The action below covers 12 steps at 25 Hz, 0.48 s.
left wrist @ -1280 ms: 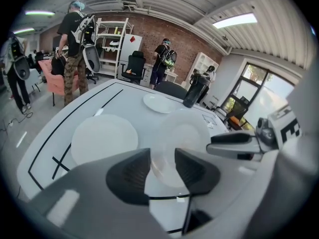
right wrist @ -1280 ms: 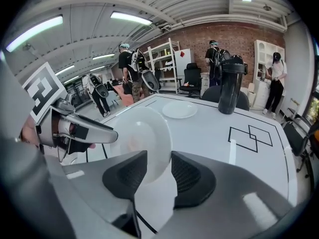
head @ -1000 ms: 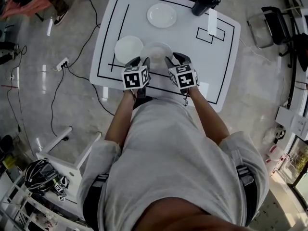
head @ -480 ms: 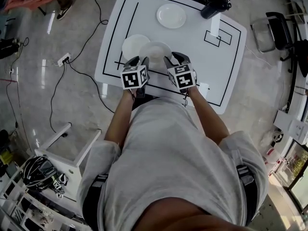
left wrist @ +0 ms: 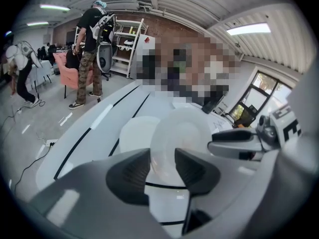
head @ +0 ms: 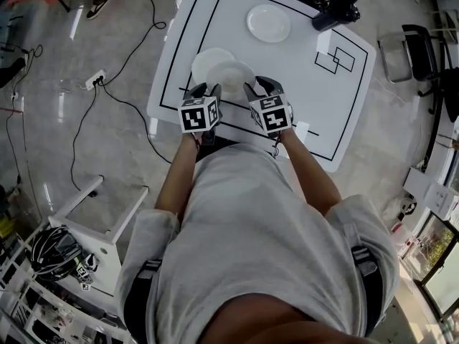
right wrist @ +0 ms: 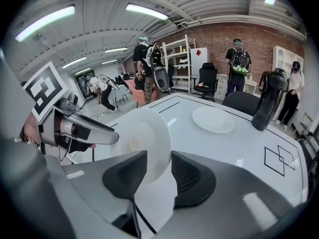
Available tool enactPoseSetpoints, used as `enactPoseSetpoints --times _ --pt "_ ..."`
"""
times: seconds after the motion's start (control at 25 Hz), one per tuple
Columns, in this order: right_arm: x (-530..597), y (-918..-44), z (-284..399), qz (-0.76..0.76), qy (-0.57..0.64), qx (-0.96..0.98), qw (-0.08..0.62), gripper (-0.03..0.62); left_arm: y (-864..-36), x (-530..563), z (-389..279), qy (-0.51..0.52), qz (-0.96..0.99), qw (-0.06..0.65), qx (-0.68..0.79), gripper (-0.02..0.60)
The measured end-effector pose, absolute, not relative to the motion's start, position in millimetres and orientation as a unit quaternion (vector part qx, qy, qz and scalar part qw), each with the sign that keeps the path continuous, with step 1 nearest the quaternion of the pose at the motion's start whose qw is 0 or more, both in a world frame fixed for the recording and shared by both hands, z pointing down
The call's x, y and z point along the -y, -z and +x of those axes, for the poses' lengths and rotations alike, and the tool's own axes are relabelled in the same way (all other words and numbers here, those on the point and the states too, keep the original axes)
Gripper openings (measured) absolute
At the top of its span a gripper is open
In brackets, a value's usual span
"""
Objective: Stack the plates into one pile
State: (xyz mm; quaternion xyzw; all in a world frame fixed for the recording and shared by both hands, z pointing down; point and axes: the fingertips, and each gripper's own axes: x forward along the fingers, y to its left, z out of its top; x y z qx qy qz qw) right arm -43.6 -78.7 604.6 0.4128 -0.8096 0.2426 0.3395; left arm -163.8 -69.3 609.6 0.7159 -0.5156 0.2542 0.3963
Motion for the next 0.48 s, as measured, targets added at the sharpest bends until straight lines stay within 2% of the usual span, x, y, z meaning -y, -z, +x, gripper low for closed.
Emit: enactPoseSetpoints --times 0.48 --pt "95 -601 -89 0.413 -0.229 0.81 0.348 0.156 -609 92 -210 -0.254 0.715 0.396 0.516 0.149"
